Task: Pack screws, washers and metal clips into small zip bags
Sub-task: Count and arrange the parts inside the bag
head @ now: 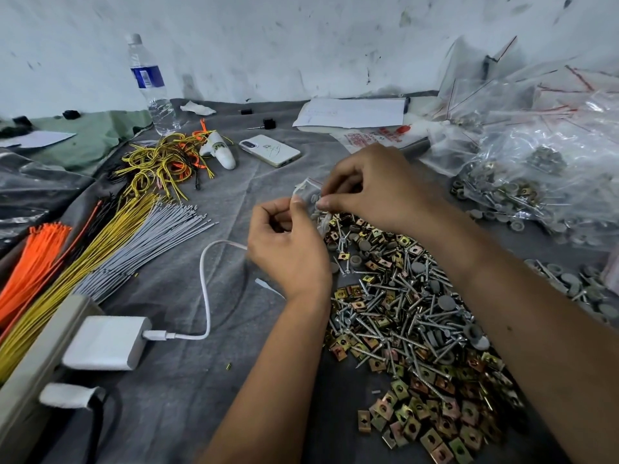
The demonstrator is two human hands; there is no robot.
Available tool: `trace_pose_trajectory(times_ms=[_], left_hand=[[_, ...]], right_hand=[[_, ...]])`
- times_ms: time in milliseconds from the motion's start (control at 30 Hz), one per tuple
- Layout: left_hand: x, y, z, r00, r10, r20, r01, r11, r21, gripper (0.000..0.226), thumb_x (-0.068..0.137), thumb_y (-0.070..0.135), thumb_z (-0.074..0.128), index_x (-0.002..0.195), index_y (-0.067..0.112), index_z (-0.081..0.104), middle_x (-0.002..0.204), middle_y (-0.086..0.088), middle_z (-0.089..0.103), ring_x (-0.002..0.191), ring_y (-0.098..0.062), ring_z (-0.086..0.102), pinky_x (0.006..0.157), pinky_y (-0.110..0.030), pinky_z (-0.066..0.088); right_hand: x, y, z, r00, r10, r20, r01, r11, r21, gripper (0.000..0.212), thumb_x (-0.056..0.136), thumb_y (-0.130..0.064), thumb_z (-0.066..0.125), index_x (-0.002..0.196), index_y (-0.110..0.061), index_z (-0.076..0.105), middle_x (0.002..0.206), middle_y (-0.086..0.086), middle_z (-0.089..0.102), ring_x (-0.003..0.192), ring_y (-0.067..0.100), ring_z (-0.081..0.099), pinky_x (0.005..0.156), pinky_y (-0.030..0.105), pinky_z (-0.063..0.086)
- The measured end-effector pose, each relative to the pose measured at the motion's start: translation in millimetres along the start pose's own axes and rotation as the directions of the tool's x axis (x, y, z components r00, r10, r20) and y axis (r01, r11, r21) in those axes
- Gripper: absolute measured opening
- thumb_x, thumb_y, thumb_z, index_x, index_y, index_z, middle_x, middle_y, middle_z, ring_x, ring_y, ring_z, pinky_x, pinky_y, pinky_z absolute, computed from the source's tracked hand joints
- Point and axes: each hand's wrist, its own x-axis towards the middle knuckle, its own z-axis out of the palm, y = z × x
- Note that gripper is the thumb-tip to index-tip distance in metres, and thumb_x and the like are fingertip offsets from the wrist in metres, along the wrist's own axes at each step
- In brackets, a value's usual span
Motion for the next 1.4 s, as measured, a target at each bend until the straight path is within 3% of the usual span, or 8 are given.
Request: trace_pose_trajectory(times_ms=[200, 333, 467, 600, 900, 1133, 1333, 1400], left_hand=[[4.3, 0.3, 0.2, 0.996, -0.042, -0.079, 0.039, 0.999, -0.036, 0.023, 0.089, 0.006, 0.072, 0.074, 0.020, 0.065, 0.067, 0.004, 0.060, 0.061, -0.006, 0.053, 0.062, -0.020, 0.046], [3.7, 0.2, -0.2, 0.995, -0.052, -0.090, 0.049, 0.998, -0.032, 0.022, 0.089, 0.009, 0.073, 0.073, 0.022, 0.064, 0.067, 0.006, 0.060, 0.061, -0.004, 0.053, 0.062, -0.018, 0.046], [4.5, 0.9, 0.9, 0.994, -0.060, -0.088, 0.057, 0.998, -0.040, 0.023, 0.090, 0.007, 0.072, 0.074, 0.021, 0.064, 0.067, 0.007, 0.059, 0.060, -0.002, 0.052, 0.061, -0.016, 0.045], [4.3, 1.3, 0.0, 0.994, -0.062, -0.088, 0.059, 0.997, -0.046, 0.023, 0.090, 0.006, 0.072, 0.074, 0.020, 0.064, 0.067, 0.007, 0.058, 0.061, -0.002, 0.051, 0.061, -0.015, 0.045], [2.3, 2.5, -0.4, 0.995, -0.072, -0.071, 0.070, 0.997, -0.024, 0.019, 0.091, 0.010, 0.073, 0.076, 0.019, 0.065, 0.070, 0.004, 0.060, 0.063, -0.007, 0.053, 0.062, -0.020, 0.046], [0.6, 2.5, 0.1, 0.996, -0.068, -0.052, 0.067, 0.998, -0.022, 0.020, 0.091, 0.009, 0.072, 0.076, 0.018, 0.064, 0.070, 0.003, 0.059, 0.063, -0.007, 0.052, 0.061, -0.018, 0.045], [1.2, 1.6, -0.1, 0.997, -0.050, -0.051, 0.050, 0.999, -0.005, 0.018, 0.090, 0.010, 0.072, 0.076, 0.019, 0.065, 0.069, 0.005, 0.059, 0.063, -0.008, 0.052, 0.062, -0.022, 0.047], [1.5, 1.3, -0.1, 0.998, -0.049, -0.051, 0.049, 0.999, 0.000, 0.018, 0.090, 0.011, 0.073, 0.076, 0.019, 0.065, 0.069, 0.005, 0.059, 0.064, -0.008, 0.053, 0.062, -0.023, 0.048]], right_hand=[[11.0, 21.4, 4.6, 0.981, 0.087, -0.172, -0.070, 0.992, 0.103, 0.008, 0.093, -0.024, 0.075, 0.096, -0.017, 0.078, 0.079, -0.008, 0.077, 0.064, -0.003, 0.069, 0.051, 0.003, 0.042], [22.3, 42.5, 18.6, 0.992, 0.124, 0.035, -0.109, 0.954, -0.279, 0.025, 0.094, -0.011, 0.071, 0.116, -0.019, 0.074, 0.115, 0.003, 0.074, 0.085, 0.004, 0.062, 0.077, 0.012, 0.045], [33.6, 42.8, 33.4, 0.978, 0.077, 0.192, 0.003, 0.922, -0.387, 0.044, 0.095, 0.000, 0.064, 0.133, -0.022, 0.065, 0.135, 0.011, 0.064, 0.113, 0.022, 0.064, 0.100, 0.030, 0.047], [41.6, 40.6, 30.8, 0.963, 0.113, 0.243, -0.012, 0.924, -0.383, 0.032, 0.093, 0.000, 0.067, 0.118, -0.018, 0.072, 0.123, 0.005, 0.069, 0.104, 0.016, 0.064, 0.089, 0.023, 0.044], [12.0, 45.3, 4.3, 0.929, 0.149, 0.339, 0.050, 0.857, -0.513, 0.013, 0.091, -0.035, 0.075, 0.093, -0.022, 0.076, 0.093, -0.002, 0.072, 0.079, 0.013, 0.064, 0.072, 0.033, 0.052], [-26.7, 58.2, -1.8, 0.996, 0.052, 0.066, -0.037, 0.978, -0.203, 0.006, 0.095, -0.030, 0.070, 0.098, -0.026, 0.074, 0.092, -0.012, 0.068, 0.080, -0.005, 0.057, 0.063, 0.018, 0.039], [-16.3, 58.1, -3.0, 0.995, 0.095, -0.001, -0.088, 0.912, -0.402, 0.008, 0.088, -0.029, 0.080, 0.094, -0.031, 0.077, 0.094, -0.015, 0.068, 0.072, -0.009, 0.048, 0.059, 0.010, 0.028], [-8.3, 51.0, 1.8, 0.995, 0.088, 0.052, -0.056, 0.895, -0.443, 0.014, 0.088, -0.032, 0.079, 0.102, -0.033, 0.077, 0.098, -0.014, 0.064, 0.073, -0.004, 0.050, 0.059, 0.013, 0.033]])
